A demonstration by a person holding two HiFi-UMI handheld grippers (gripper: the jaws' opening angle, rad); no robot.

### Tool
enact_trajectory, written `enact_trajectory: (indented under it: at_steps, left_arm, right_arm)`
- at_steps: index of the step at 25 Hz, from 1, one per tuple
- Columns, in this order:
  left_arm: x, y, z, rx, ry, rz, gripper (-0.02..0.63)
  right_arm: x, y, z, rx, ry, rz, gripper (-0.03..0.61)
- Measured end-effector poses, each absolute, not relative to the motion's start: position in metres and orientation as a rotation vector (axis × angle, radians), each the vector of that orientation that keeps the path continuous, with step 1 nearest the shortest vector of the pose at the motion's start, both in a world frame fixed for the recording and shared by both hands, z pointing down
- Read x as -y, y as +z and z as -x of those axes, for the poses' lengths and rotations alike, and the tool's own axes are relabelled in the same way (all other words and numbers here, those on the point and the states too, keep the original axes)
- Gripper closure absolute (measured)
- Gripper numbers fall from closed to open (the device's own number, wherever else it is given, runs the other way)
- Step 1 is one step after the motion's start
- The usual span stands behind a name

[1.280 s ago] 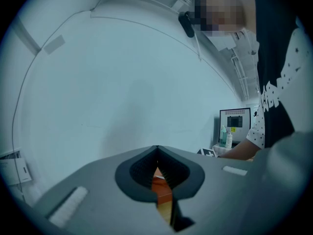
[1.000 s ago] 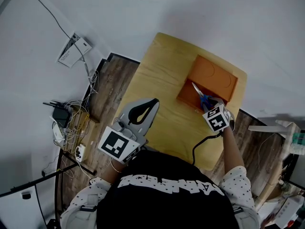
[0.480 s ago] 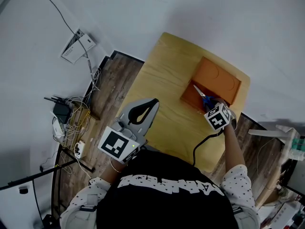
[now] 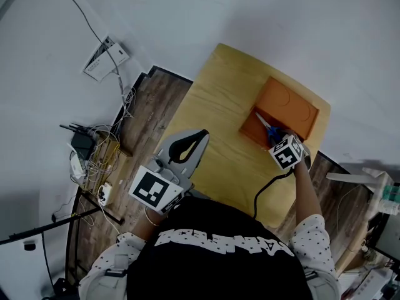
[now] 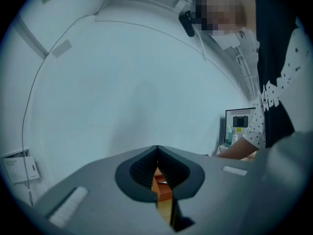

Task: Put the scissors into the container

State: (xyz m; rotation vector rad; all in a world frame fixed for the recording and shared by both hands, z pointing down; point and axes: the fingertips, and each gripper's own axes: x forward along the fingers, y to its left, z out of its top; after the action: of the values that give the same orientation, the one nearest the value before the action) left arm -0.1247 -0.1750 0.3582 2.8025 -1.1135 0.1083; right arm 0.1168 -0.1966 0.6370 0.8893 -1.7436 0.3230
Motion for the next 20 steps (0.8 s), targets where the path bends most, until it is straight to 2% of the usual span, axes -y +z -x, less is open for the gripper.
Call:
enact_trajectory:
  at_steps: [20]
  left_arm:
    - [0.1749, 0.3561, 0.1277, 1.123, 0.107, -2.798, 0.614]
  right_arm:
    - [0.1989, 0.6383, -0.1187, 1.746, 0.314, -0.886, 0.465]
